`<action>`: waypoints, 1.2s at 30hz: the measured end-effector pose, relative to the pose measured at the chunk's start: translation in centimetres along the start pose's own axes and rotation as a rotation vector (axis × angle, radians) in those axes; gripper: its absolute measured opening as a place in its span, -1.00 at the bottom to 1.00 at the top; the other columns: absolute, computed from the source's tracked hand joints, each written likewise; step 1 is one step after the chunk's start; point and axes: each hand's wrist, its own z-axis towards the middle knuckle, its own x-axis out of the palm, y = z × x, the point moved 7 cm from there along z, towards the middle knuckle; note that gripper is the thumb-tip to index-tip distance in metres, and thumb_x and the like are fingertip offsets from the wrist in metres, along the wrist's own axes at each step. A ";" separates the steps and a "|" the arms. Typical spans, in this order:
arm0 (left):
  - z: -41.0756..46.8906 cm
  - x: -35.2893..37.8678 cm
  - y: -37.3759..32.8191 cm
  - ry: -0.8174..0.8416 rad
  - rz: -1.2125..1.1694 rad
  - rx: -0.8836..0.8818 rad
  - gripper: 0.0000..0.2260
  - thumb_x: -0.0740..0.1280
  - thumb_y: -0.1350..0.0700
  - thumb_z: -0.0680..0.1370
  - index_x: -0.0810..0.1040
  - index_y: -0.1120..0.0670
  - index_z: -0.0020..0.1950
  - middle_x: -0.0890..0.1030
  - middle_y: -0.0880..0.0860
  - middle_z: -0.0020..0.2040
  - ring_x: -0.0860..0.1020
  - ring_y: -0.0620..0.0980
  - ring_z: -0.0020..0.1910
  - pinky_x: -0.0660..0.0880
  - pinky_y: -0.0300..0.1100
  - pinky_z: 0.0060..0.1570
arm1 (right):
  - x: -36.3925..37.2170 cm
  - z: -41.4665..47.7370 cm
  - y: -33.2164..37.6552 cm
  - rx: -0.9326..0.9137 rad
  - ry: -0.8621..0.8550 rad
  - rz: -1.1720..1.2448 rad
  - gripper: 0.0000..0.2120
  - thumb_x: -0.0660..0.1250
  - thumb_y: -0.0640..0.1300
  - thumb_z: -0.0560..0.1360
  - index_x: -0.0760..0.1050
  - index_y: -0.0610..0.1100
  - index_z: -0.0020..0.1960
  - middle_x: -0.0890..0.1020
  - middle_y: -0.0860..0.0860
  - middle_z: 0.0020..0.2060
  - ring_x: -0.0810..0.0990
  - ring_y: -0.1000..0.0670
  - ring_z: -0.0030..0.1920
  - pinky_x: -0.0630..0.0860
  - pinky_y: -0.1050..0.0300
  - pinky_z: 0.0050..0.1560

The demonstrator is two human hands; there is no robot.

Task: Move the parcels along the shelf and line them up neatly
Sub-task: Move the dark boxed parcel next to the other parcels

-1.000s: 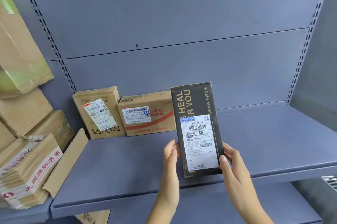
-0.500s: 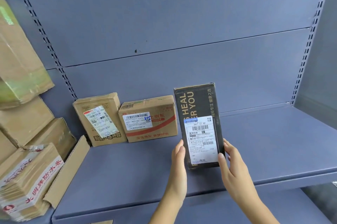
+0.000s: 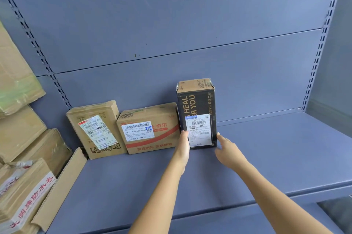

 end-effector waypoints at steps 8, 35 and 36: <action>2.8 -0.5 -0.2 -0.065 0.129 -0.117 -0.50 0.03 -0.05 0.59 0.15 0.05 0.51 0.23 0.01 0.51 0.24 0.03 0.43 0.20 -0.02 0.31 | 0.3 2.7 0.9 0.028 0.008 -0.099 -0.33 0.06 -0.31 0.51 -0.07 -0.14 0.57 0.38 -0.11 0.34 0.41 -0.16 0.27 0.44 -0.06 0.20; -0.5 -2.3 -1.0 -0.128 0.255 -0.121 -0.62 0.13 0.08 0.59 0.28 0.12 0.39 0.38 0.05 0.30 0.36 0.03 0.21 0.31 -0.10 0.20 | -0.9 1.5 2.4 0.000 0.061 0.054 -0.43 0.15 -0.18 0.50 0.09 -0.21 0.48 0.40 -0.11 0.33 0.45 -0.11 0.18 0.29 0.24 -0.32; -0.6 -2.7 -1.0 -0.146 0.253 -0.125 -0.55 0.13 0.06 0.59 0.20 0.14 0.47 0.32 0.07 0.39 0.34 0.06 0.31 0.29 -0.08 0.25 | -1.2 1.2 2.7 -0.019 0.040 0.072 -0.44 0.16 -0.18 0.50 0.11 -0.21 0.46 0.37 -0.12 0.36 0.43 -0.12 0.22 0.31 0.24 -0.30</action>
